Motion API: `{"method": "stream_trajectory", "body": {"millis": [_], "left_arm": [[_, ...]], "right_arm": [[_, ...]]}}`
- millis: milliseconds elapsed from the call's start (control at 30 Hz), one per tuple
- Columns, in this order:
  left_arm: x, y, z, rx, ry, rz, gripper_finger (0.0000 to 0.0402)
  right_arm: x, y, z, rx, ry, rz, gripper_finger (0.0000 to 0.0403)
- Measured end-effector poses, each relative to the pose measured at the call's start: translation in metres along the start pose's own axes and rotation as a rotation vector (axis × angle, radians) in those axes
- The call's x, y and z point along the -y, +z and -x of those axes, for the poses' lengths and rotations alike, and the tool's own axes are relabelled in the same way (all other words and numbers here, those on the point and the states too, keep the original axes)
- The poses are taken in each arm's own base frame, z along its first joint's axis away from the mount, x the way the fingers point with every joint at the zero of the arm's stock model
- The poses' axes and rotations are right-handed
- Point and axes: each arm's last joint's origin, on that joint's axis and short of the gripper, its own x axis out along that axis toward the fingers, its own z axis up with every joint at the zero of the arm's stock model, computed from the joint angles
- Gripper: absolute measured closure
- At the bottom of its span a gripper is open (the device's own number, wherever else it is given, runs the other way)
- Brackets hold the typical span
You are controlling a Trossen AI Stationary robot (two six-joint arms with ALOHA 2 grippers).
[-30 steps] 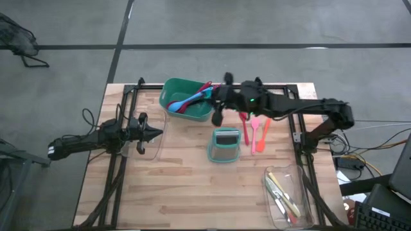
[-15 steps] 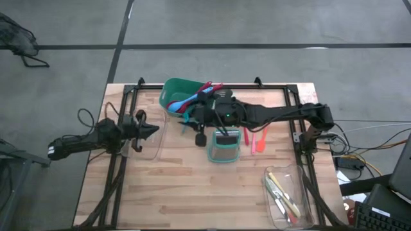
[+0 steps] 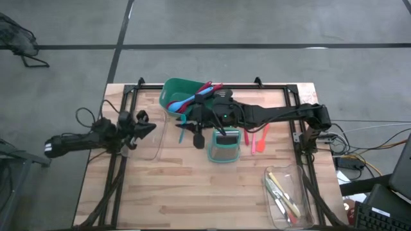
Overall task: Pick & Place Kitchen Items
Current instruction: Put the blue spatula into the top transparent bin
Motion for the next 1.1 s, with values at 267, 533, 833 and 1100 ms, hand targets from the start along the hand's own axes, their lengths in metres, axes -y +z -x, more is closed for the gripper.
{"method": "stream_trajectory", "body": {"millis": [267, 533, 833, 1100], "left_arm": [[0.009, 0.001, -0.017, -0.019, -0.079, -0.037, 0.0279], [0.02, 0.001, -0.052, -0.156, -0.014, -0.084, 0.0224], [0.026, 0.001, -0.091, -0.242, 0.011, -0.135, 0.0223], [0.026, -0.001, -0.102, -0.29, 0.007, -0.128, 0.0229]], "right_arm": [[0.002, 0.001, 0.0, 0.006, -0.011, -0.063, 0.0328], [0.005, 0.001, 0.0, 0.006, -0.021, -0.108, 0.0326], [0.005, 0.001, 0.0, 0.005, -0.021, -0.13, 0.0321], [0.003, -0.001, 0.0, -0.016, -0.019, -0.129, 0.033]]}}
